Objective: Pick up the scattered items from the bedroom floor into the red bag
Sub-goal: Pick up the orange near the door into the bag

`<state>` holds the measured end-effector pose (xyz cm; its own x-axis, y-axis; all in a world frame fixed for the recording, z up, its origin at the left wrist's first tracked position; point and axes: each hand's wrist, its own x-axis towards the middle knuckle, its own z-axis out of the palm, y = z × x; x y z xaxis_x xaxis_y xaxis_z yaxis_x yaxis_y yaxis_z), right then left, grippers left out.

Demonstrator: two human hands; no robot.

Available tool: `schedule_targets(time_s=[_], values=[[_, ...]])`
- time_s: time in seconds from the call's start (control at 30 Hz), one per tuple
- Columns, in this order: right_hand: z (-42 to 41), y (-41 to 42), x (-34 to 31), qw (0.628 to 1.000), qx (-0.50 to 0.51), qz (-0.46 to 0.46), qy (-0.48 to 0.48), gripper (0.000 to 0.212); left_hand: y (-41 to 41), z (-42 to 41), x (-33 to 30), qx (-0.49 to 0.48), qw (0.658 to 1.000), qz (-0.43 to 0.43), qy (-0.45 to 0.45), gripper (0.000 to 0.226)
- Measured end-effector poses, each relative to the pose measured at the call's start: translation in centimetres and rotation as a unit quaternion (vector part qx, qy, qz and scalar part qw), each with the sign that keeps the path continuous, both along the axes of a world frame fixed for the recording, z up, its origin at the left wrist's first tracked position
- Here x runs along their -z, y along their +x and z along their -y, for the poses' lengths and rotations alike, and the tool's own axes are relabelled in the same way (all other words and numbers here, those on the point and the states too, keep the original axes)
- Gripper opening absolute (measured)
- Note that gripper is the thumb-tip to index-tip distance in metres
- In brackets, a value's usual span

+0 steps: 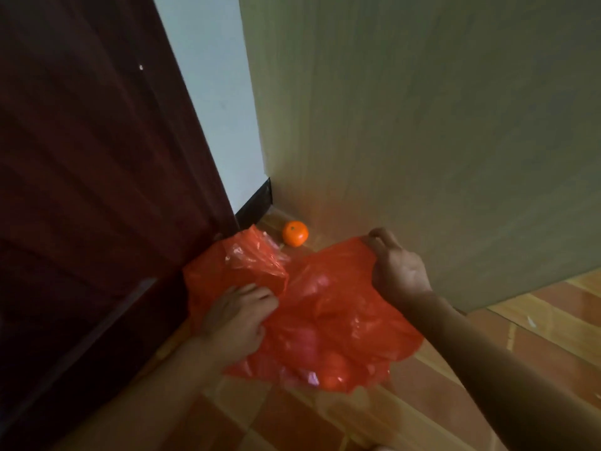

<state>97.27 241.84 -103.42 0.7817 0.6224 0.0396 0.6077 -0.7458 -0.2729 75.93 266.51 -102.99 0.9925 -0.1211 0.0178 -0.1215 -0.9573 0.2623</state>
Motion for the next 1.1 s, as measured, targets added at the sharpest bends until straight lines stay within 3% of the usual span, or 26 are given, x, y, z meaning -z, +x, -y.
schedule_targets(time_s=[0.13,0.2,0.27,0.37,0.43,0.53,0.67,0.73,0.83,0.87,0.9,1.0,1.1], values=[[3.8,-0.2,-2.0,0.996,0.020,0.081,0.010,0.074,1.4,0.6,-0.9,-0.017,1.000,0.023,-0.002,0.039],[5.5,-1.2,-1.6,0.994,0.019,0.100,-0.031,0.080,1.4,0.7,-0.2,-0.033,0.999,0.006,-0.004,0.021],[6.7,-2.2,-0.4,0.992,0.009,0.110,-0.067,0.083,0.9,0.8,1.0,-0.040,0.999,-0.030,0.010,0.023],[7.5,-3.2,2.2,0.987,-0.018,0.032,-0.154,0.086,-0.1,0.5,3.0,-0.031,0.994,-0.078,0.071,0.034],[7.2,-4.0,3.2,0.978,-0.030,-0.045,-0.202,0.082,-0.9,0.1,3.8,-0.024,0.989,-0.135,0.051,0.028],[5.7,-5.0,3.3,0.987,-0.044,-0.032,-0.151,0.069,-1.0,0.0,3.8,-0.003,0.977,-0.209,0.035,0.014],[2.5,-5.6,2.4,0.995,-0.032,-0.091,-0.001,0.091,0.5,1.6,1.2,0.029,0.980,-0.179,0.076,0.041],[0.7,-5.8,2.3,0.991,-0.062,-0.118,-0.015,0.110,1.5,3.0,-0.8,0.041,0.991,-0.110,0.070,0.044],[-0.8,-5.7,3.2,0.982,-0.089,-0.139,-0.092,0.131,3.4,4.4,-3.0,0.064,0.995,0.078,0.009,0.027],[-0.8,-5.8,3.6,0.979,-0.088,-0.146,-0.108,0.136,4.3,4.4,-3.2,0.052,0.991,0.121,0.006,0.028],[-0.7,-5.9,4.2,0.977,-0.084,-0.155,-0.120,0.140,5.4,4.0,-3.1,0.023,0.993,0.118,0.019,0.042],[0.2,-6.8,5.8,0.970,-0.092,-0.167,-0.153,0.143,7.6,3.0,-0.7,-0.032,0.994,-0.078,0.068,0.091],[1.3,-7.5,7.0,0.962,-0.104,-0.157,-0.196,0.140,6.7,3.2,4.0,-0.033,0.969,-0.227,0.089,0.110]])
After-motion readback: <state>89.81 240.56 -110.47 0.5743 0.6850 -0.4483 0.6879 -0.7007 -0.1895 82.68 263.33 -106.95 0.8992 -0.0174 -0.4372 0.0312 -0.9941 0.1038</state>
